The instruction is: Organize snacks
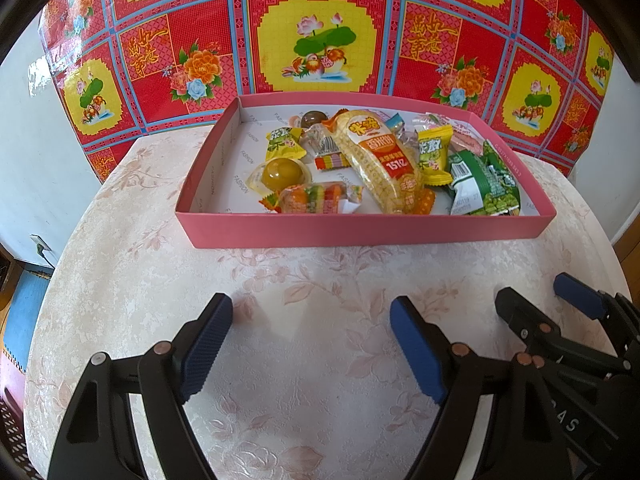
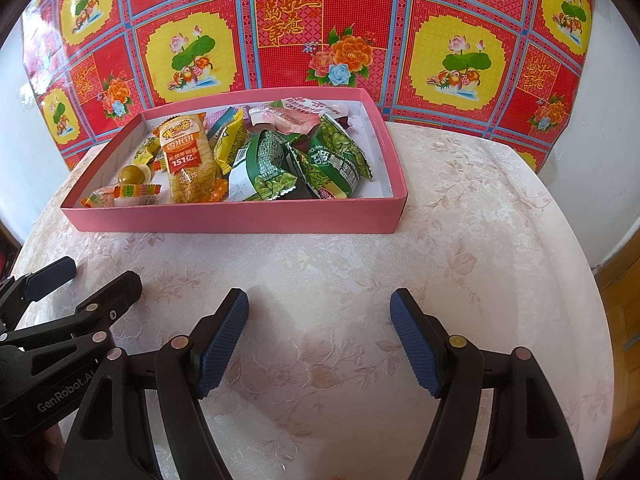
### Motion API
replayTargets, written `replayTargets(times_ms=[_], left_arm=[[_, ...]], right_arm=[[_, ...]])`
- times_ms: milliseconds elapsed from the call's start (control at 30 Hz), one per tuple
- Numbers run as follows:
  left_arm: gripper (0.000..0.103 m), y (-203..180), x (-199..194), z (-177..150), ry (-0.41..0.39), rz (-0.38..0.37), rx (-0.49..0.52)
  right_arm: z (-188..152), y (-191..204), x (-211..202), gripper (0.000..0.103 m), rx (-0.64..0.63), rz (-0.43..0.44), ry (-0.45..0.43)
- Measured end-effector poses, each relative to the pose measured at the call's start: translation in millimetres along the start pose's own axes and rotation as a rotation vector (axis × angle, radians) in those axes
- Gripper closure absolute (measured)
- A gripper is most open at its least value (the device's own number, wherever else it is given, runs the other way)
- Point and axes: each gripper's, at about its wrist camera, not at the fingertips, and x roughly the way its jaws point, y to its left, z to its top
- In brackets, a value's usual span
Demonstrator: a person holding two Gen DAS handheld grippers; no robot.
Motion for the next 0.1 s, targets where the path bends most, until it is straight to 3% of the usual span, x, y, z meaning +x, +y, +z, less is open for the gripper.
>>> replayTargets(times_ms=[100], left_arm=[[0.019, 0.0, 0.0, 0.0, 0.000, 0.000, 0.000]], right_arm=[[0.0, 0.0, 0.3, 0.028, 0.000, 0.000, 0.000]])
